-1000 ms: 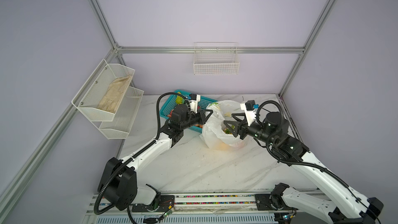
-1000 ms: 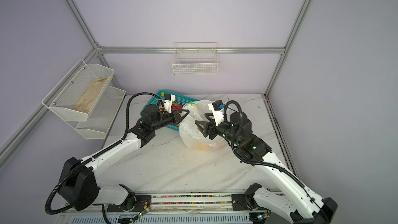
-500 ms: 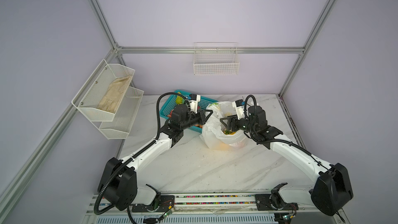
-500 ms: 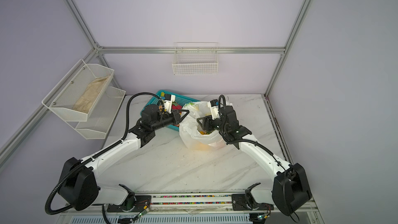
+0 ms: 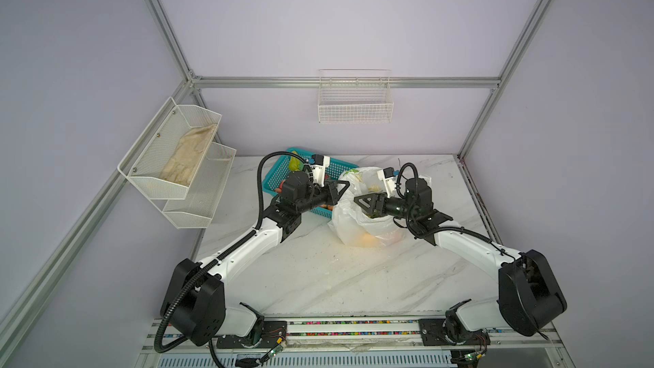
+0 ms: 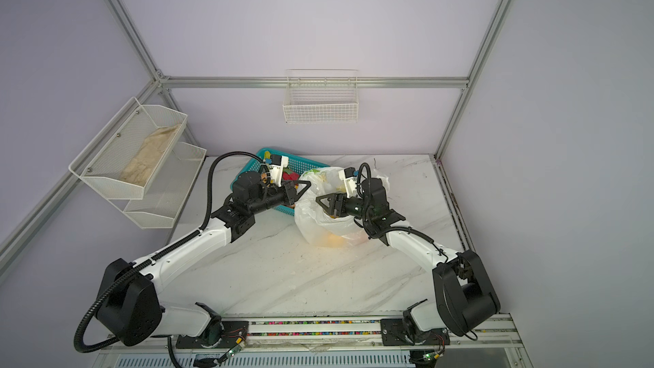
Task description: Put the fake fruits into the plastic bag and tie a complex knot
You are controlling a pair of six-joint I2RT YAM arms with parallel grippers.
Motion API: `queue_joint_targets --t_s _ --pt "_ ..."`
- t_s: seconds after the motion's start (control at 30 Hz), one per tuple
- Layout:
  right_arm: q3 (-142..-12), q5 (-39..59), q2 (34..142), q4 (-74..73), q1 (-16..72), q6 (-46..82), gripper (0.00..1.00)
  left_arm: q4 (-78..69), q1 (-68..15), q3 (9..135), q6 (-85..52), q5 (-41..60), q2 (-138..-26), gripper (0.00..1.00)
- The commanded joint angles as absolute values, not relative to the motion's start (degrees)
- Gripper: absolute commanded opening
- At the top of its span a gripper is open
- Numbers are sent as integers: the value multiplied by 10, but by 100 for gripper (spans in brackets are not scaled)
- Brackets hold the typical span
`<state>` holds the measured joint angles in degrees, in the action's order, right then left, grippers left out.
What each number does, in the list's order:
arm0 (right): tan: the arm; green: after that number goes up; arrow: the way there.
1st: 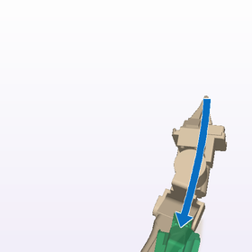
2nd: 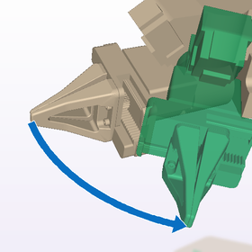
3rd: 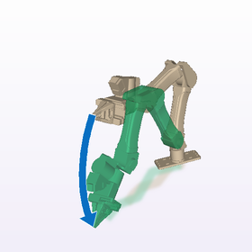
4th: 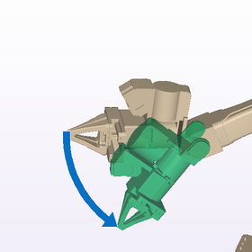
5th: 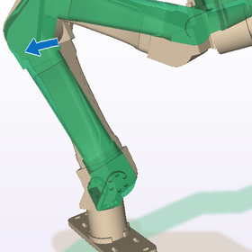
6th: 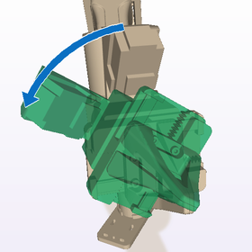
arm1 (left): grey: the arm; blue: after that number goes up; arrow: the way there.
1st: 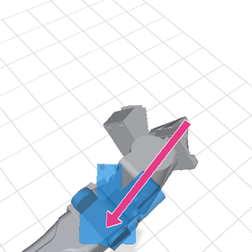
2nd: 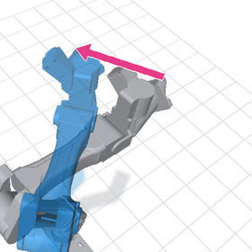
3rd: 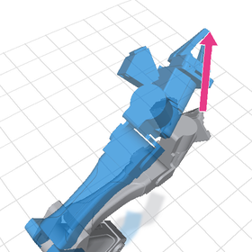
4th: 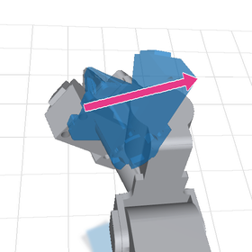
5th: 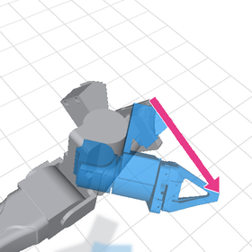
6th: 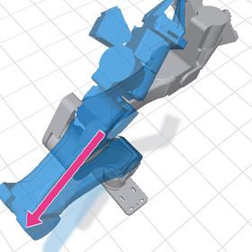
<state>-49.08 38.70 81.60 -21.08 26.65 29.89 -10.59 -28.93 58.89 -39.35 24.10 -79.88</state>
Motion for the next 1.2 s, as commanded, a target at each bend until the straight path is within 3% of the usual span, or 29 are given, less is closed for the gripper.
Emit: queue_joint_targets --t_s 0.0,0.17,0.57,0.77,0.9,1.17 --pt "-483 408 819 -278 264 335 69 -119 -286 570 -380 247 -773 0" --pt "-472 406 817 -311 264 351 61 -128 -286 567 -384 246 -775 0" --pt "-439 334 722 -302 259 339 18 -145 -276 547 -394 234 -775 0" --pt "-457 311 679 -240 259 300 9 -144 -272 543 -391 234 -780 3" --pt "-471 306 657 -223 259 284 2 -139 -271 546 -383 230 -779 11" --pt "-513 309 634 -178 261 248 0 -107 -270 552 -340 217 -755 56"
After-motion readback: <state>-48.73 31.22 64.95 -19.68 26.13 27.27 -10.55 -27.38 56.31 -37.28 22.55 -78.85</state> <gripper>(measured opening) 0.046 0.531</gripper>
